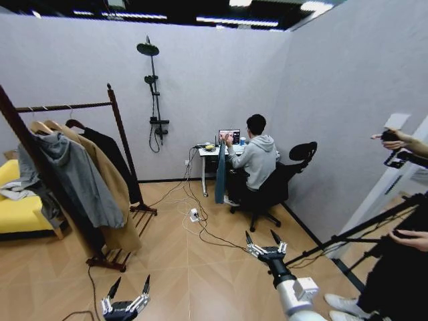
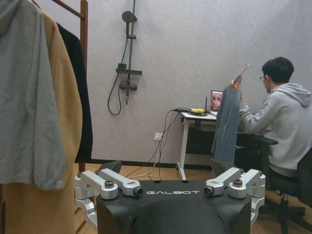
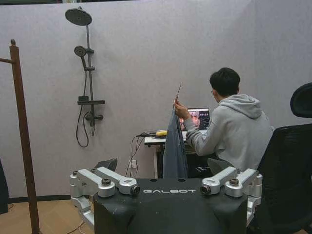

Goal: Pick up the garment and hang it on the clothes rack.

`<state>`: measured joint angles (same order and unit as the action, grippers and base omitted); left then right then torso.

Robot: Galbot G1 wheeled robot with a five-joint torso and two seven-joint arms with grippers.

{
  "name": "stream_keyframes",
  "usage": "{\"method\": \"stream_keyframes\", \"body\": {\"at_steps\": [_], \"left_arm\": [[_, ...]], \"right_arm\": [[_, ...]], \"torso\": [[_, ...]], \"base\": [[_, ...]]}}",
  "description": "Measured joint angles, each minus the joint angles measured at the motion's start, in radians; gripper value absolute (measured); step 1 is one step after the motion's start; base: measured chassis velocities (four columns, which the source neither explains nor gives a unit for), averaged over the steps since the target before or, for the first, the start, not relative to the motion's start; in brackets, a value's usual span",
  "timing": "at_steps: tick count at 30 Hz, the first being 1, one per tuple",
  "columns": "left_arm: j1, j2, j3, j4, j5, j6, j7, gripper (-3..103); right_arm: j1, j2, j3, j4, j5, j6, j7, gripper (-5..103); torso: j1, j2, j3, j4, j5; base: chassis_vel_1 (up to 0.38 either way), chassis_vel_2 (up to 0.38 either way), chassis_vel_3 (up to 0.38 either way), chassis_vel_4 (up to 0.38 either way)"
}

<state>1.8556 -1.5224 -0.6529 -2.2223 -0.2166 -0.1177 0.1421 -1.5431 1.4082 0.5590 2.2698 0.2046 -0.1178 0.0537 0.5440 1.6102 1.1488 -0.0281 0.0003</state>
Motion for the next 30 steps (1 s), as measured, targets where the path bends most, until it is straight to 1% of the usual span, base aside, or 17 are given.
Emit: {"method": "stream_keyframes", "body": {"at_steps": [2, 4, 7, 8, 9, 11, 12, 13, 15, 17, 18, 19, 21, 24, 26, 29, 30], "left_arm": [[0.000, 0.000, 0.000, 0.000, 0.000, 0.000, 0.000, 100], [0.000, 0.000, 0.000, 0.000, 0.000, 0.000, 0.000, 100], [0.000, 0.000, 0.000, 0.000, 0.000, 0.000, 0.000, 100], [0.000, 0.000, 0.000, 0.000, 0.000, 0.000, 0.000, 100], [0.000, 0.000, 0.000, 0.000, 0.000, 0.000, 0.000, 100], [0.000, 0.000, 0.000, 0.000, 0.000, 0.000, 0.000, 100], [0.000, 0.000, 0.000, 0.000, 0.000, 0.000, 0.000, 100], [0.000, 0.000, 0.000, 0.000, 0.000, 0.000, 0.000, 100], [0.000, 0.000, 0.000, 0.000, 0.000, 0.000, 0.000, 100], [0.000, 0.000, 0.000, 0.000, 0.000, 0.000, 0.000, 100], [0.000, 0.000, 0.000, 0.000, 0.000, 0.000, 0.000, 100], [0.000, 0.000, 0.000, 0.000, 0.000, 0.000, 0.000, 100], [0.000, 0.000, 0.000, 0.000, 0.000, 0.000, 0.000, 100], [0.000, 0.000, 0.000, 0.000, 0.000, 0.000, 0.000, 100], [0.000, 0.000, 0.000, 0.000, 0.000, 0.000, 0.000, 100], [0.000, 0.000, 0.000, 0.000, 0.000, 0.000, 0.000, 100], [0.000, 0.000, 0.000, 0.000, 0.000, 0.000, 0.000, 100]], "right_arm": [[0.000, -0.002, 0.000, 0.002, 0.000, 0.000, 0.000, 100], [0.001, -0.004, 0.001, 0.002, 0.001, 0.000, 0.001, 100], [0.001, -0.005, 0.001, 0.002, 0.001, 0.000, 0.001, 100], [0.001, -0.005, 0.001, 0.002, 0.001, 0.000, 0.001, 100], [0.001, -0.006, 0.001, 0.001, 0.001, 0.000, 0.001, 100], [0.001, -0.006, 0.001, 0.001, 0.001, 0.000, 0.001, 100], [0.002, -0.006, 0.001, 0.001, 0.002, 0.000, 0.000, 100], [0.002, -0.007, 0.001, 0.001, 0.002, 0.000, 0.000, 100], [0.003, -0.008, 0.001, 0.000, 0.004, 0.000, 0.000, 100], [0.005, -0.009, 0.001, 0.000, 0.005, 0.000, 0.000, 100], [0.005, -0.009, 0.001, 0.000, 0.005, 0.000, 0.000, 100], [0.005, -0.009, 0.001, 0.000, 0.006, 0.000, 0.000, 100], [0.006, -0.009, 0.001, -0.001, 0.006, 0.000, 0.000, 100], [0.009, -0.009, 0.002, -0.002, 0.007, 0.000, 0.000, 100], [0.011, -0.011, 0.003, -0.003, 0.007, 0.001, 0.000, 100], [0.011, -0.011, 0.004, -0.004, 0.008, 0.002, 0.000, 100], [0.011, -0.011, 0.004, -0.005, 0.008, 0.003, 0.000, 100]], "torso": [[-0.001, 0.000, 0.000, -0.0004, -0.0007], [0.000, 0.000, 0.000, 0.0002, 0.0005], [0.000, 0.000, 0.000, -0.0003, -0.0012], [-0.001, 0.000, -0.001, -0.0005, -0.0009], [0.000, 0.000, 0.000, 0.0002, 0.0007], [0.000, 0.000, 0.000, 0.0000, -0.0001], [0.000, 0.000, 0.000, -0.0003, -0.0014], [-0.001, 0.001, -0.001, -0.0004, -0.0002], [0.000, 0.000, 0.000, 0.0001, 0.0003], [0.000, 0.000, 0.000, -0.0003, -0.0012], [0.000, 0.000, 0.000, -0.0003, -0.0012], [-0.001, 0.001, -0.001, -0.0002, 0.0002], [0.000, 0.000, 0.000, 0.0002, 0.0003], [0.000, 0.000, 0.000, -0.0004, -0.0012], [0.000, 0.000, 0.000, 0.0003, 0.0002], [-0.001, 0.000, 0.000, -0.0004, -0.0010], [-0.001, 0.001, -0.001, -0.0002, 0.0003]], "base": [[-0.375, 0.377, 0.394, -0.398], [-0.334, 0.364, 0.367, -0.411], [-0.365, 0.352, 0.370, -0.361], [-0.381, 0.385, 0.365, -0.370], [-0.341, 0.339, 0.343, -0.379], [-0.332, 0.339, 0.343, -0.346], [-0.383, 0.336, 0.363, -0.346], [-0.383, 0.336, 0.355, -0.361], [-0.354, 0.352, 0.344, -0.353], [-0.334, 0.347, 0.349, -0.341], [-0.334, 0.370, 0.366, -0.341], [-0.369, 0.370, 0.365, -0.389], [-0.328, 0.348, 0.365, -0.331], [-0.387, 0.337, 0.369, -0.357], [-0.364, 0.365, 0.355, -0.378], [-0.364, 0.331, 0.351, -0.355], [-0.327, 0.374, 0.354, -0.355]]}}
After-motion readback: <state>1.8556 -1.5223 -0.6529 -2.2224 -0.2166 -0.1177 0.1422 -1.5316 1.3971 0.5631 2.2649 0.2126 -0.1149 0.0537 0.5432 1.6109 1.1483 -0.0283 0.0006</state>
